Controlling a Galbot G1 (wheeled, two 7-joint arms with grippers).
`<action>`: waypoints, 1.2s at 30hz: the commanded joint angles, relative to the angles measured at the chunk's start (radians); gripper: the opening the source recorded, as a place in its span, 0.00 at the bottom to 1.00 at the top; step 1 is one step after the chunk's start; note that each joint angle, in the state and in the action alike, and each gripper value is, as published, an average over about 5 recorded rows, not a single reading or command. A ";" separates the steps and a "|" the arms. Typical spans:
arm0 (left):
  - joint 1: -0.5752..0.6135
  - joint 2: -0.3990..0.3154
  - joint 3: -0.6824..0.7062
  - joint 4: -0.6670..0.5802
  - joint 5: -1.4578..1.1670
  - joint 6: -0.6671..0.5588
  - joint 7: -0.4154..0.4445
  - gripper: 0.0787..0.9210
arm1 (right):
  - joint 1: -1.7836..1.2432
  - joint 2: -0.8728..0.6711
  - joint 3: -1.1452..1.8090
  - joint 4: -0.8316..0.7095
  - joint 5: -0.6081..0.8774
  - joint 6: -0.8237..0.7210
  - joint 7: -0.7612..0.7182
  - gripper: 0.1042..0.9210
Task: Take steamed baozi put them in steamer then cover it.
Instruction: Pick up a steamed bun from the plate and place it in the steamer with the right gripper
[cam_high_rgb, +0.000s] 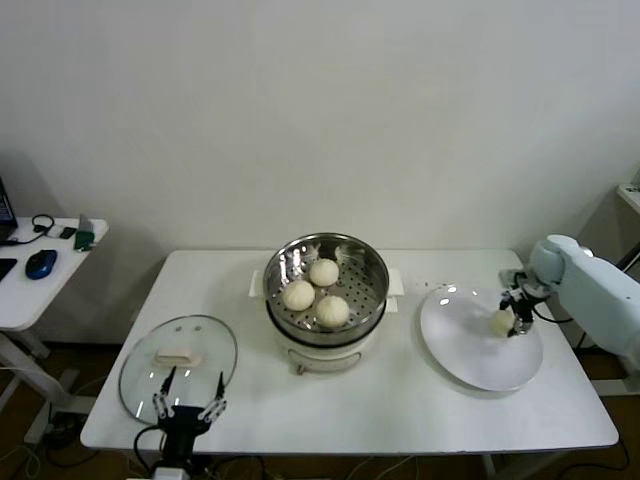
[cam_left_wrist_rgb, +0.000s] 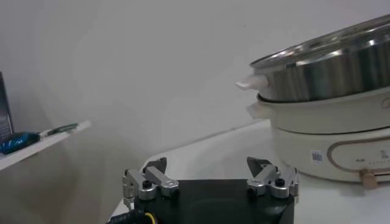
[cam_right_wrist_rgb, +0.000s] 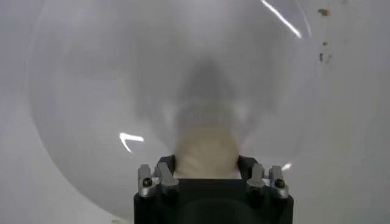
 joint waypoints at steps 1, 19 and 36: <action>-0.001 0.000 0.007 -0.007 0.003 0.002 0.005 0.88 | 0.211 -0.005 -0.216 0.077 0.346 -0.114 0.019 0.69; -0.020 -0.016 0.067 -0.054 0.030 -0.005 0.053 0.88 | 0.830 0.268 -0.854 0.365 1.165 -0.332 0.160 0.69; 0.013 0.007 0.051 -0.070 0.000 -0.029 0.055 0.88 | 0.761 0.445 -0.994 0.461 1.254 -0.391 0.272 0.68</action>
